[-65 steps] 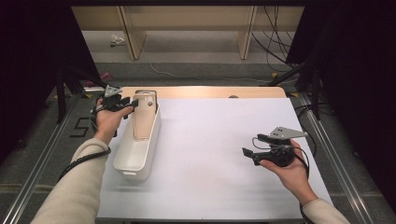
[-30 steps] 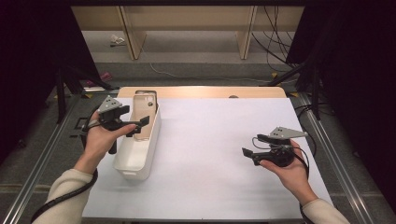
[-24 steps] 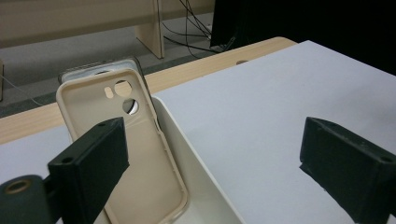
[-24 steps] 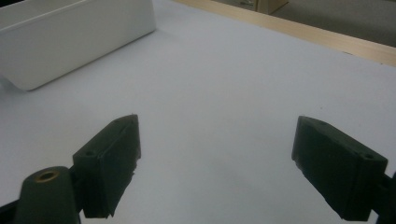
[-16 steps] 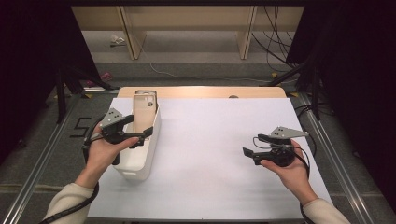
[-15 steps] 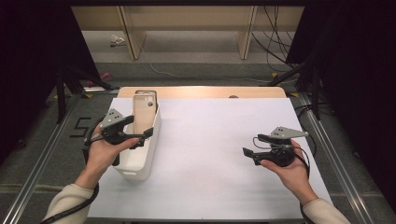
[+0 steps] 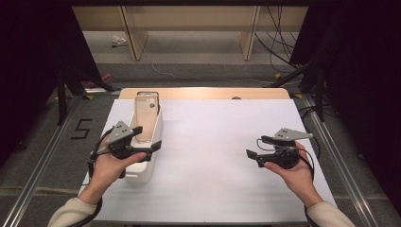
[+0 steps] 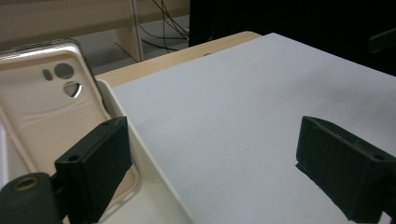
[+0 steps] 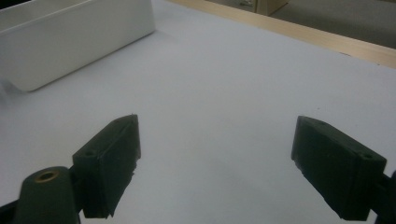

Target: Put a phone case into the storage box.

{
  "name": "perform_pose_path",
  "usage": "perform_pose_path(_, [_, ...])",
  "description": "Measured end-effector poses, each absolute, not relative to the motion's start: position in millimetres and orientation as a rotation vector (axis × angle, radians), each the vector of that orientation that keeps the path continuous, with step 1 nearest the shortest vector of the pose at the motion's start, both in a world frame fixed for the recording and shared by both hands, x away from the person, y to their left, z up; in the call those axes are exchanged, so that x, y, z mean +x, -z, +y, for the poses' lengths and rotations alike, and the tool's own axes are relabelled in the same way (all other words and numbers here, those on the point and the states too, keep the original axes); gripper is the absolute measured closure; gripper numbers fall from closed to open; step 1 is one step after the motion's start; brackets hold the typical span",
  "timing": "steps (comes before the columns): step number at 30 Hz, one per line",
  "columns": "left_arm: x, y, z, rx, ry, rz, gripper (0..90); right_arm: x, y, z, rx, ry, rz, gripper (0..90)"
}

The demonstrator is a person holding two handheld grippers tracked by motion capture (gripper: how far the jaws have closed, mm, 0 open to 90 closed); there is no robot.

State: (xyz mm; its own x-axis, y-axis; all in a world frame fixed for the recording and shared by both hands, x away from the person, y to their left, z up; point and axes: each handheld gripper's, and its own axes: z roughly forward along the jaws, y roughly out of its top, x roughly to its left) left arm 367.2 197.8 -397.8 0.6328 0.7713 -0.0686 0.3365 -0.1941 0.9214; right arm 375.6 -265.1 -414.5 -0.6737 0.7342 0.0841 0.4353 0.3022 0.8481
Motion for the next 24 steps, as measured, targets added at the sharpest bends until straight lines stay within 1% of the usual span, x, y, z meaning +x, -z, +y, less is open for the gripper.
perform_pose_path(6, [358,401,191,1.784,-0.498,0.839,9.6,376,415,-265,1.052,-1.316,2.257,16.4])
perform_pose_path(15, [348,408,187,1.804,-0.502,0.821,9.5,374,414,-264,1.048,-1.318,2.259,16.3])
perform_pose_path(24, [341,412,187,1.828,-0.545,0.797,9.5,371,414,-266,1.040,-1.323,2.265,16.3])
